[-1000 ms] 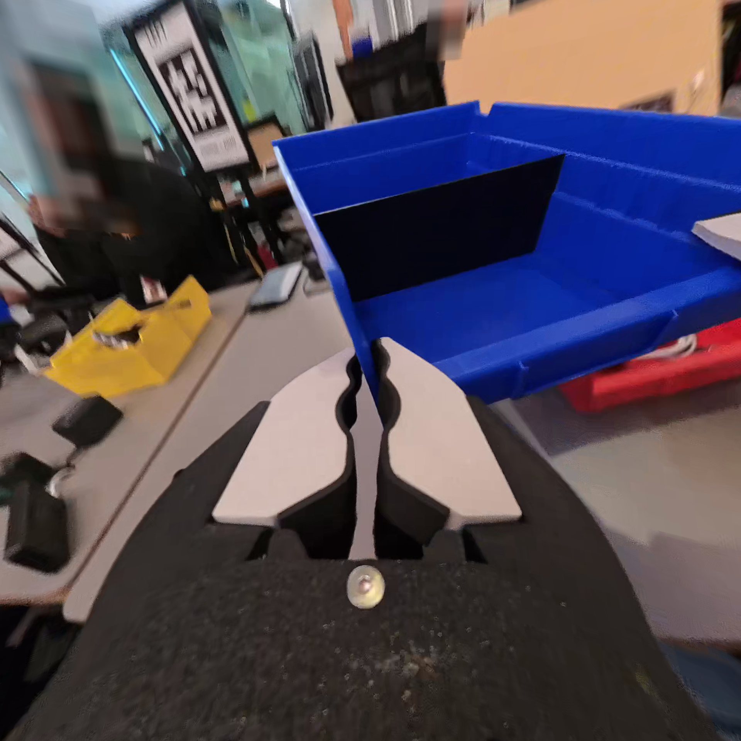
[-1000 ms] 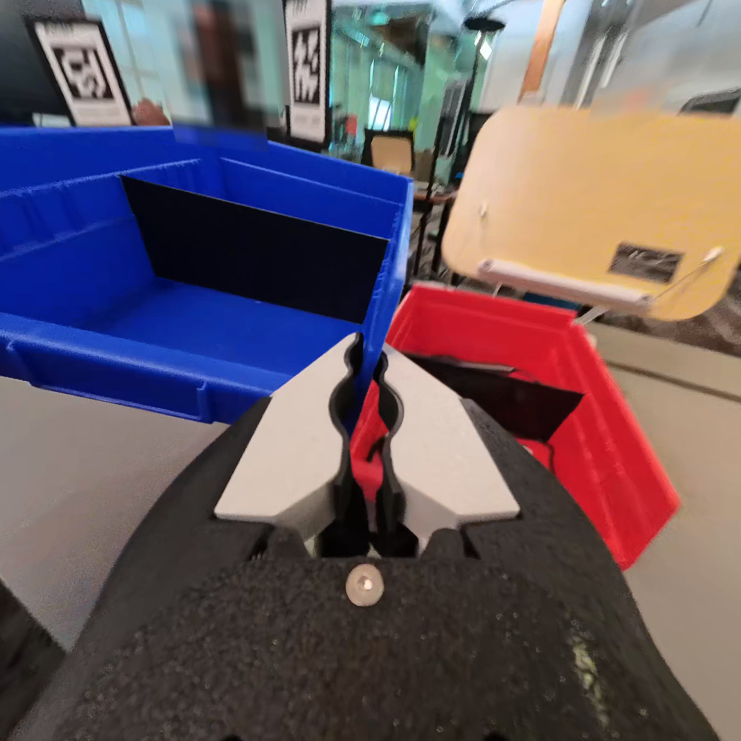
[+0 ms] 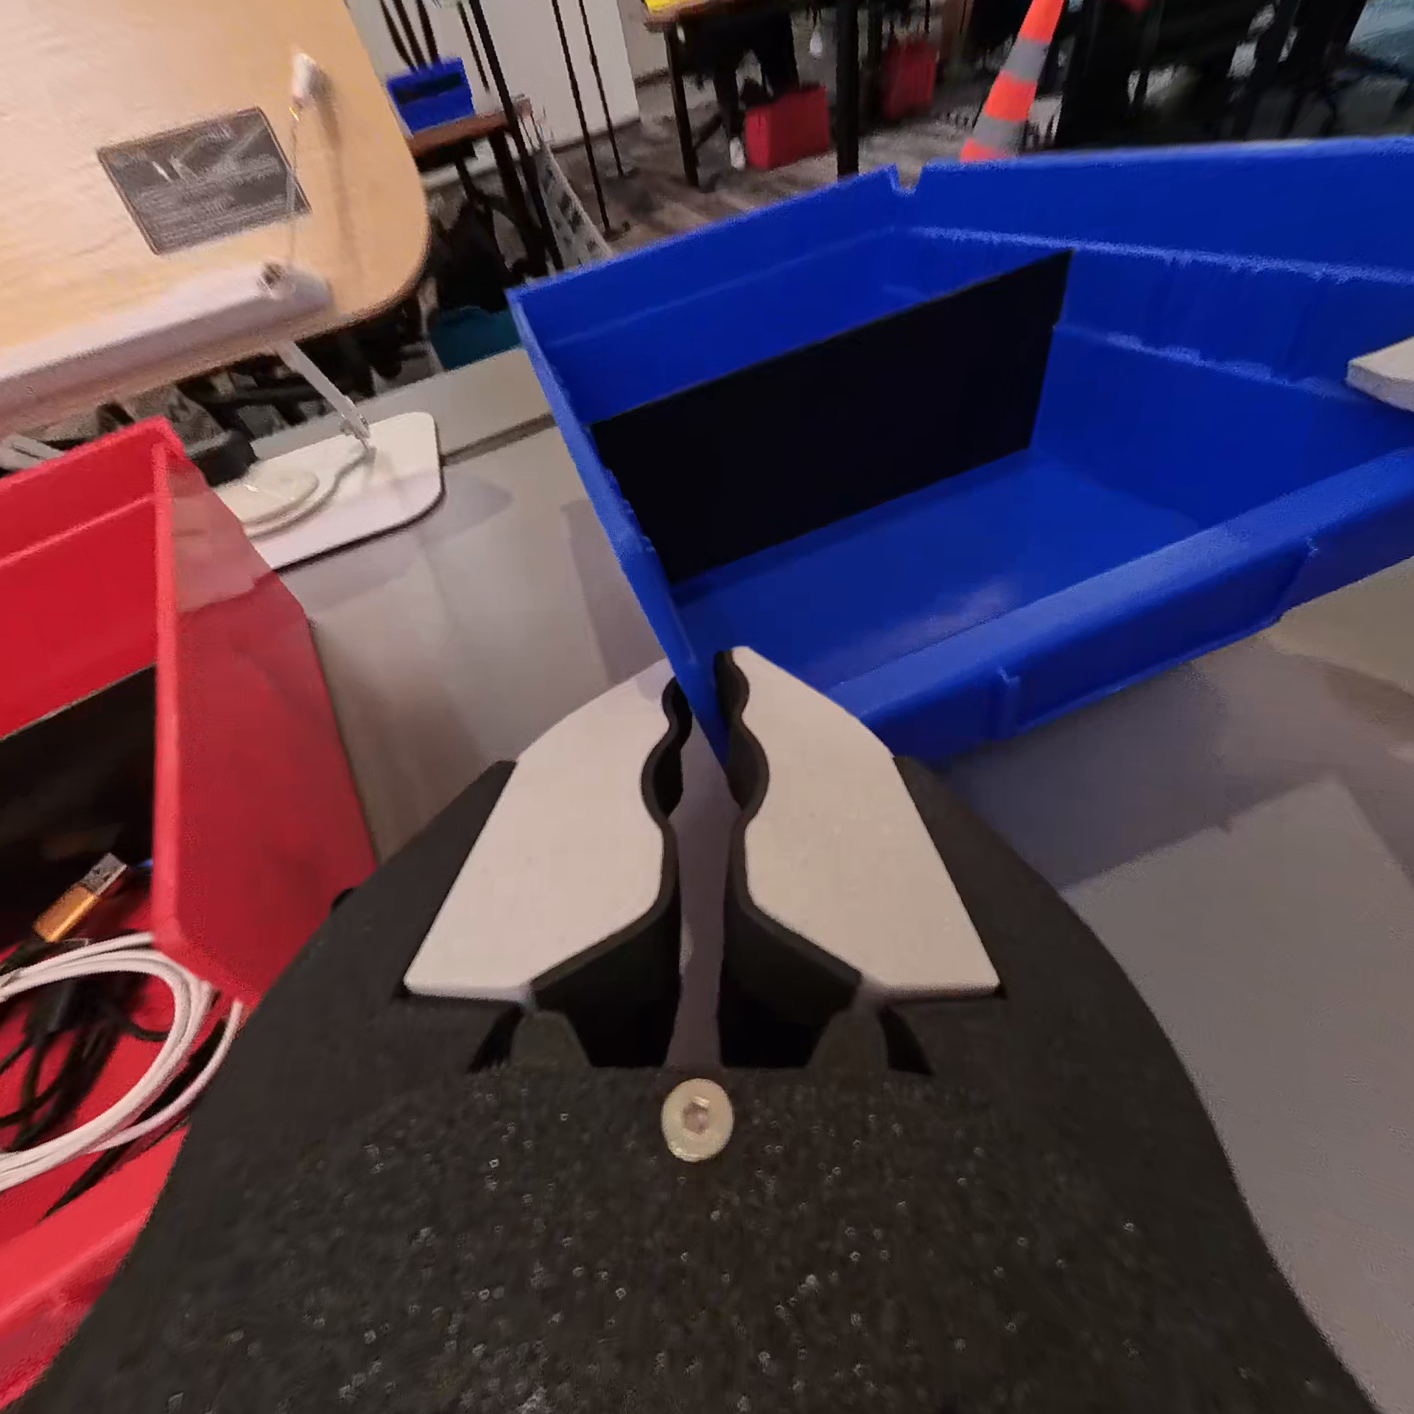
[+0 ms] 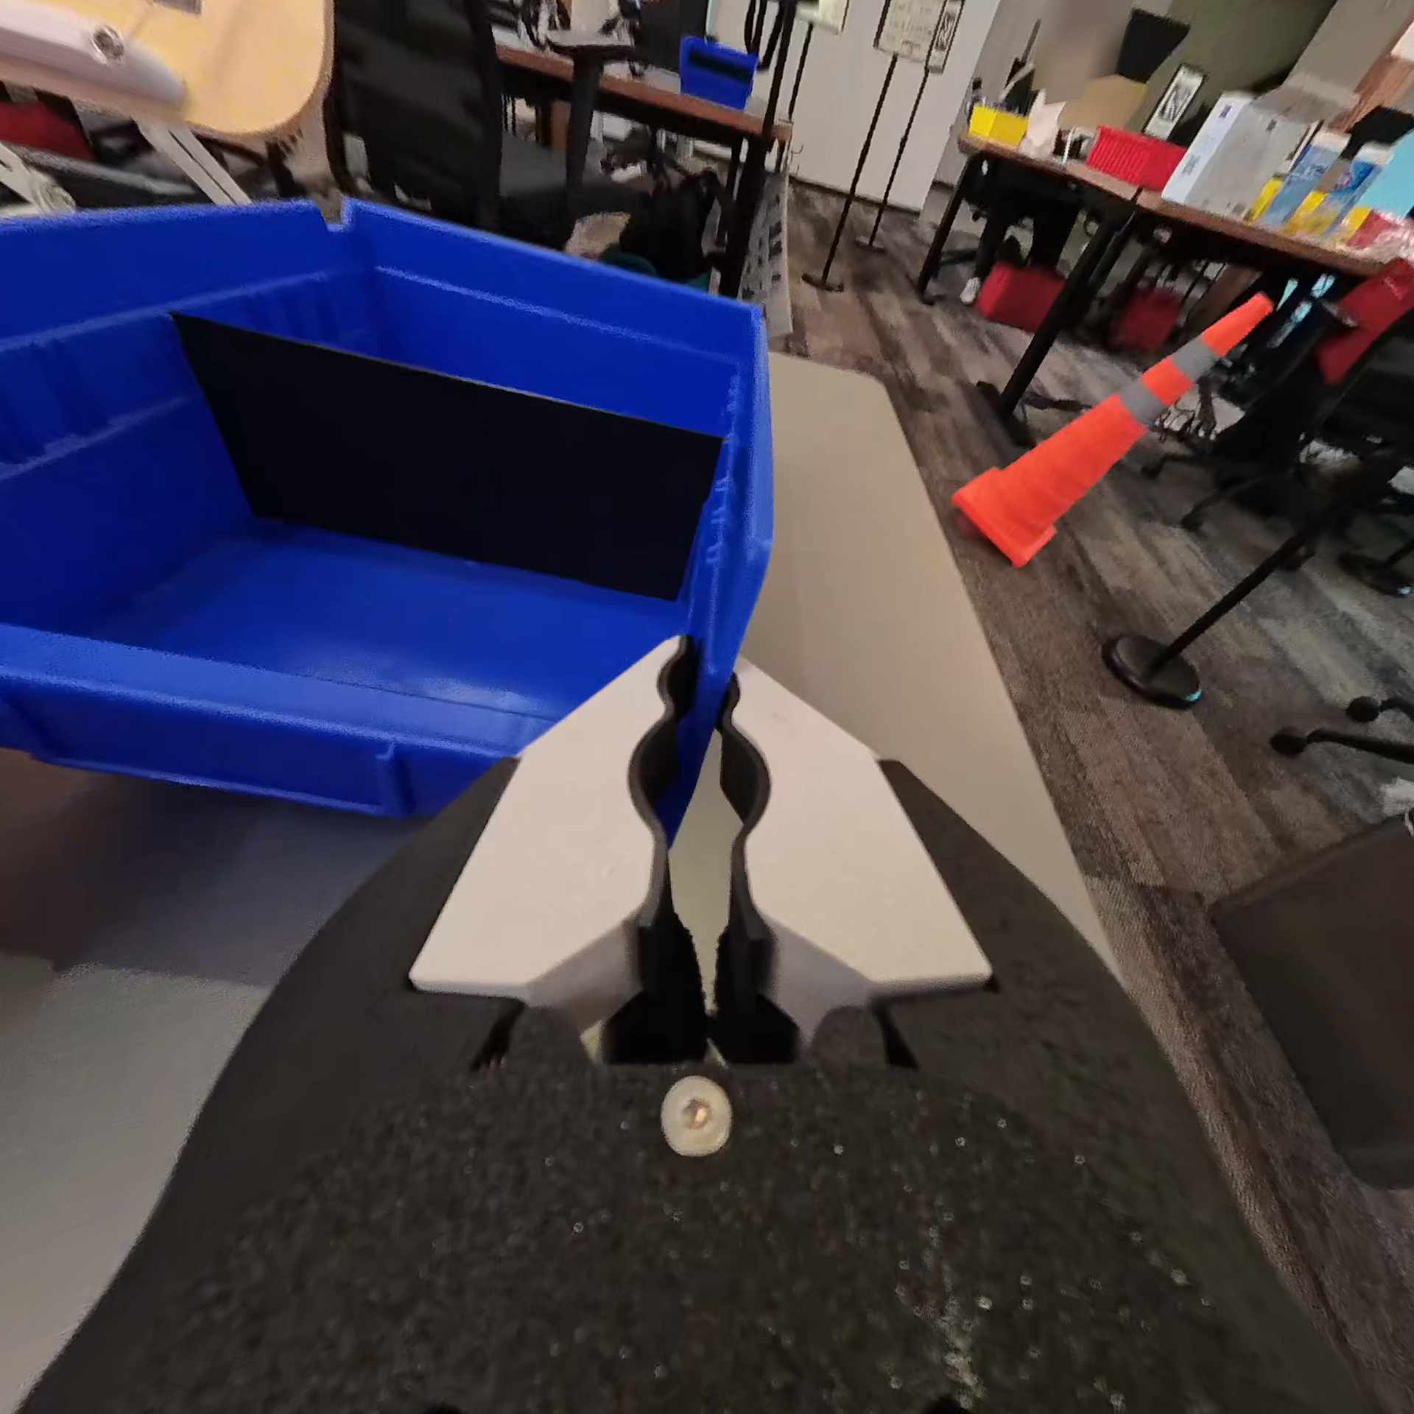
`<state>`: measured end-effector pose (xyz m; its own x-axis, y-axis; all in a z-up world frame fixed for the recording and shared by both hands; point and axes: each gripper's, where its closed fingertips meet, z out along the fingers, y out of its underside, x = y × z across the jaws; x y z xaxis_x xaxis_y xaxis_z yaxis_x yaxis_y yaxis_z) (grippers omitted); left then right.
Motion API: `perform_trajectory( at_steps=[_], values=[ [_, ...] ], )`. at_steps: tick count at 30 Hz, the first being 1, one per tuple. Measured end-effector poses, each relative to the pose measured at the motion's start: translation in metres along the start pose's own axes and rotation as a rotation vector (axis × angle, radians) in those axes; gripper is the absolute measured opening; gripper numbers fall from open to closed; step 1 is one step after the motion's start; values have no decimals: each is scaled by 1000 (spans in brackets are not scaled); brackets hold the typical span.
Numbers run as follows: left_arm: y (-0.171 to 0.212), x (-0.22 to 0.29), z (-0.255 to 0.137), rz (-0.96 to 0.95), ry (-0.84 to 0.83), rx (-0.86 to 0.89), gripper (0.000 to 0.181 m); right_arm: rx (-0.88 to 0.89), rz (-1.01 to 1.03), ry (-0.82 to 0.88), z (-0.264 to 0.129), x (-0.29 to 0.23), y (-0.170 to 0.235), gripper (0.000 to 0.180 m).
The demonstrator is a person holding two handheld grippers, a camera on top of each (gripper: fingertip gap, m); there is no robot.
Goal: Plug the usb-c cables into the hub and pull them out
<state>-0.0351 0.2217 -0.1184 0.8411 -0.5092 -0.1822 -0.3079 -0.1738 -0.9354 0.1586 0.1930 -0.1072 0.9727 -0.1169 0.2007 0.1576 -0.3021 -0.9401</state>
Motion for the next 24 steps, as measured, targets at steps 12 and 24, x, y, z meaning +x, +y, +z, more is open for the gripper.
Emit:
perform_trajectory(
  at_steps=[12,24],
  values=[
    [19,21,-26,-82,281,-170,20,-180,151,-15,8,-2,36,2],
    [56,-225,-163,-263,-128,-103,46,284,47,-93,-62,-110,-98,33]
  ],
)
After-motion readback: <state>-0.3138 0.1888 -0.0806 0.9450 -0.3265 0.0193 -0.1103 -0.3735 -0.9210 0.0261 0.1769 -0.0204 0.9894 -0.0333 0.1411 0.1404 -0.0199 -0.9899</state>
